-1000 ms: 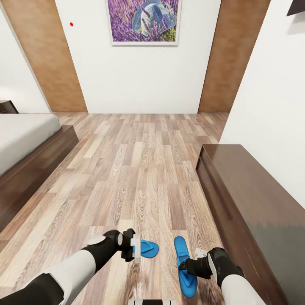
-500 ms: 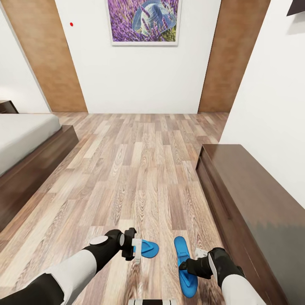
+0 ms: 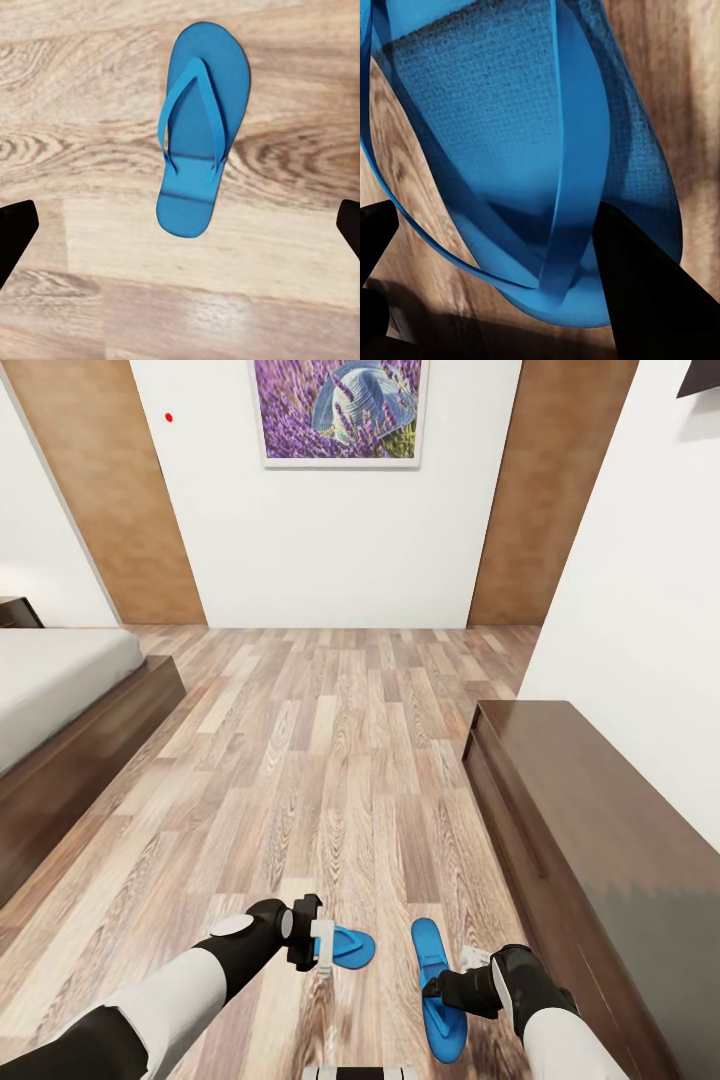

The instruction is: In the bedroom, move the book from the bed onto either nightstand, and place the two sandals side by side next to the bed.

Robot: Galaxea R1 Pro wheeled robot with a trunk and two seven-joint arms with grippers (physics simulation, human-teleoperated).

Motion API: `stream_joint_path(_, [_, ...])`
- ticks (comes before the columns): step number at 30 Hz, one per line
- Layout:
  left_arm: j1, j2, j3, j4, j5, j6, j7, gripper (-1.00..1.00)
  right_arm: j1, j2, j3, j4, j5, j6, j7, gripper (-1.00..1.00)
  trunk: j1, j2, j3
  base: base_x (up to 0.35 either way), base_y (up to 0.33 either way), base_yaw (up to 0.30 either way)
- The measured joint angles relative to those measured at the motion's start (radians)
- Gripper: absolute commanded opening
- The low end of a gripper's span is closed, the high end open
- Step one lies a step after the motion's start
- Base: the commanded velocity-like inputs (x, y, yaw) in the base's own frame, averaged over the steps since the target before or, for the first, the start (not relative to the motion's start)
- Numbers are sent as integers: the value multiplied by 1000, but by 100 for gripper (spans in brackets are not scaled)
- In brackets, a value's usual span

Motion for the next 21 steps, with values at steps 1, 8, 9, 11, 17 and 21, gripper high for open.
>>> stream_joint_path(1, [0, 0, 0, 0, 0, 0, 0, 100, 0, 0, 0, 0, 0, 0, 0, -100, 0, 0, 0, 0, 78, 0])
stream_joint_path(8, [0, 2, 5, 0, 0, 0, 0, 100, 0, 0, 0, -1, -1, -15, 2, -100, 0, 0, 0, 0, 46, -10])
stream_joint_path(9, [0, 2, 5, 0, 0, 0, 0, 100, 0, 0, 1, -1, -2, -28, 3, -100, 0, 0, 0, 0, 40, -99])
stream_joint_path(11, [0, 2, 6, 0, 0, 0, 0, 100, 0, 0, 0, -1, -1, -45, 3, -100, 0, 0, 0, 0, 59, -156])
stream_joint_path(17, [0, 3, 7, 0, 0, -1, 8, 100, 0, 0, 0, -2, -1, -88, 4, -100, 0, 0, 0, 0, 81, -232])
stream_joint_path(21, [0, 3, 8, 1, 0, -2, 35, 100, 0, 0, 0, -2, 0, -93, 3, -100, 0, 0, 0, 0, 81, -259])
